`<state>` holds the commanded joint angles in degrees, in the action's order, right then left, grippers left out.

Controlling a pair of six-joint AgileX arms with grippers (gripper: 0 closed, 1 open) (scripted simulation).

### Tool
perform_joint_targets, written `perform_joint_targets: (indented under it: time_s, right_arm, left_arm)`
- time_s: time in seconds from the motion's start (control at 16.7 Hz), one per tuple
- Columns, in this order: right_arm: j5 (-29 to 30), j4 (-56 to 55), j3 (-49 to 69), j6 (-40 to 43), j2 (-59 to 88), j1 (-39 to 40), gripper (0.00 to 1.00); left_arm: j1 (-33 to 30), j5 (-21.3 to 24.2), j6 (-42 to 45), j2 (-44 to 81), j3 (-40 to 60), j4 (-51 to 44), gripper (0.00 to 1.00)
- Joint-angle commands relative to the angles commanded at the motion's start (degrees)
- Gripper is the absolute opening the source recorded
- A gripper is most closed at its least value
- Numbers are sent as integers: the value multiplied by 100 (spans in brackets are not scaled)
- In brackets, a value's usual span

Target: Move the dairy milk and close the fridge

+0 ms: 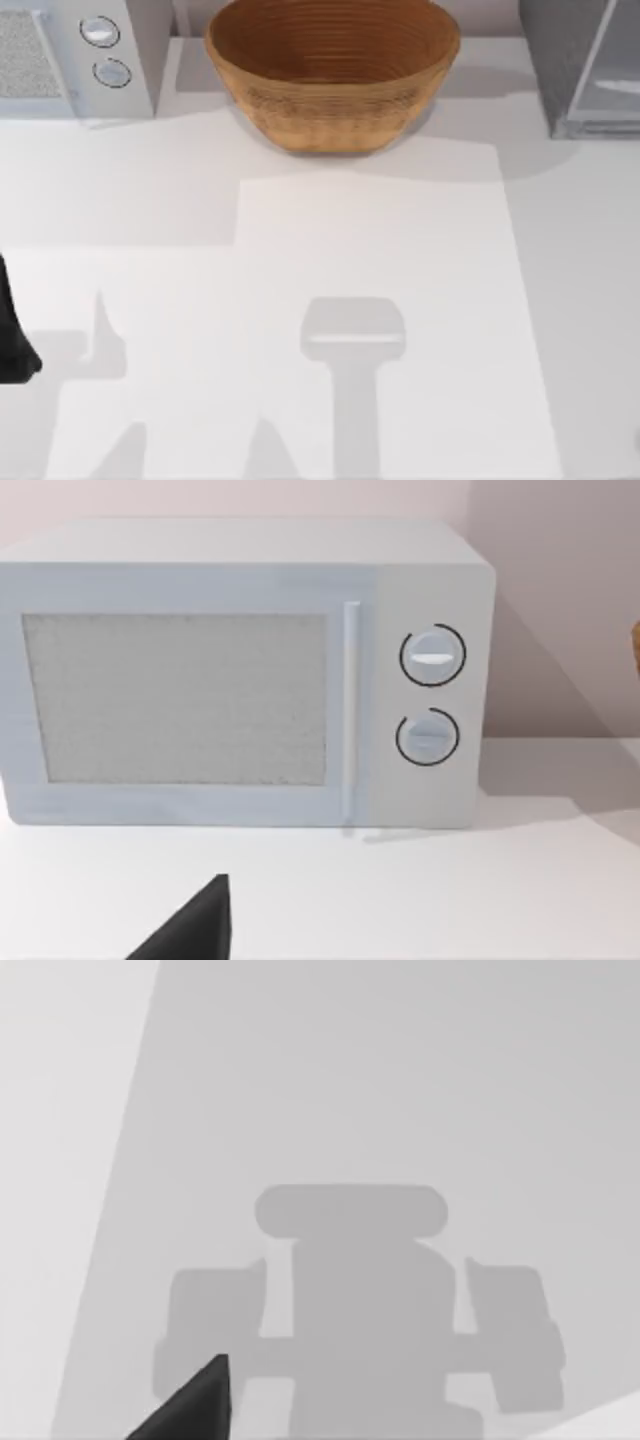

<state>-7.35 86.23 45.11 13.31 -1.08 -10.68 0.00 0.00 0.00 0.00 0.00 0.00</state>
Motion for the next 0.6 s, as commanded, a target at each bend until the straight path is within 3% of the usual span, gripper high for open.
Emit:
perform_joint_targets:
  time_s: [0.24,0.6]
  right_arm:
    - [-981,221,844,2034,1981,-1877,100]
    - [-2680,344,2058,5994,5953,-5260,100]
  left_arm:
    - [0,0,0,0,0,0,100]
    - [0,0,0,0,0,0,100]
